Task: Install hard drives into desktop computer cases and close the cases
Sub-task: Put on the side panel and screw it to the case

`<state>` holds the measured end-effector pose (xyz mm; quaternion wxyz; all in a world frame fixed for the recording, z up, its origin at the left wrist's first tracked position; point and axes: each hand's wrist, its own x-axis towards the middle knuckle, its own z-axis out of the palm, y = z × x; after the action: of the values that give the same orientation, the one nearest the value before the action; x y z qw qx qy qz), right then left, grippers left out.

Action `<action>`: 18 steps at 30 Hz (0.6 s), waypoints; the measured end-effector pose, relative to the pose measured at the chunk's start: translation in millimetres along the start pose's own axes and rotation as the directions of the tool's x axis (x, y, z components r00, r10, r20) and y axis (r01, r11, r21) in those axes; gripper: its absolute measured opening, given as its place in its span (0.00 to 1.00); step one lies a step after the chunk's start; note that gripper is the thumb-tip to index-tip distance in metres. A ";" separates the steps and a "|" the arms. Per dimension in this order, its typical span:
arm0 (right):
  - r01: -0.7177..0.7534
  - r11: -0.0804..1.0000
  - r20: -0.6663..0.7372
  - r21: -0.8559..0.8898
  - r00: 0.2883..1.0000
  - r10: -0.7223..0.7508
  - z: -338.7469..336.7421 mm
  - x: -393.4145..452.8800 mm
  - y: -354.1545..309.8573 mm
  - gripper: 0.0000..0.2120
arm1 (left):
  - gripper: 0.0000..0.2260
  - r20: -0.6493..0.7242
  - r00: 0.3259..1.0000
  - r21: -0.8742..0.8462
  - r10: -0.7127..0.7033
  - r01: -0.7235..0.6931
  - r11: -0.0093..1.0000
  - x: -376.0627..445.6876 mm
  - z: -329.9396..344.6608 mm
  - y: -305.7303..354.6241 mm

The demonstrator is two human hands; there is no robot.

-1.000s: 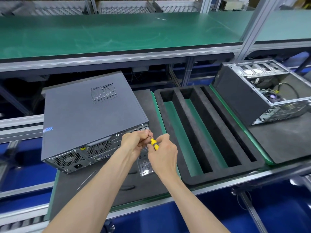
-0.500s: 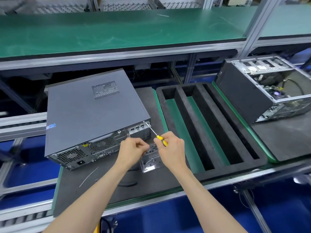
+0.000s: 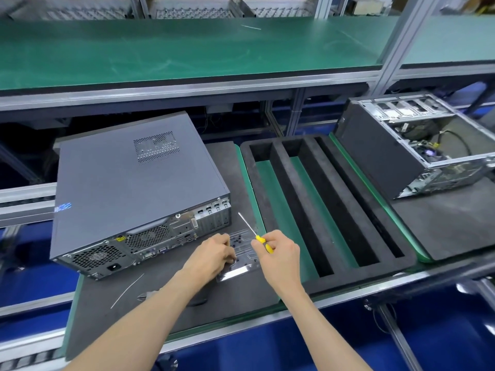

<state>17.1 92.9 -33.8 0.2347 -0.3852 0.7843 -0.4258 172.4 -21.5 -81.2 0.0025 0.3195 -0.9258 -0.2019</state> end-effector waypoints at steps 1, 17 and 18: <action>0.001 1.000 0.008 0.000 1.000 -0.001 0.5 -0.1 0.2 0.07 | 0.09 -0.002 1.000 0.021 0.017 -0.017 1.000 0.7 0.8 1.3; 0.045 0.998 0.050 0.038 0.998 -0.047 0.8 1.1 7.2 0.07 | 0.11 -0.015 0.972 0.143 0.234 -0.229 0.963 -7.0 5.7 -14.4; 0.050 0.998 0.052 0.041 0.997 -0.052 0.7 0.9 7.7 0.07 | 0.09 -0.026 0.969 0.153 0.245 -0.238 0.959 -7.4 5.8 -14.2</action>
<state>14.0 94.5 -40.8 0.2519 -0.4115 0.7592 -0.4369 185.9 -25.1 -90.9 0.0239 0.2078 -0.9701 -0.1235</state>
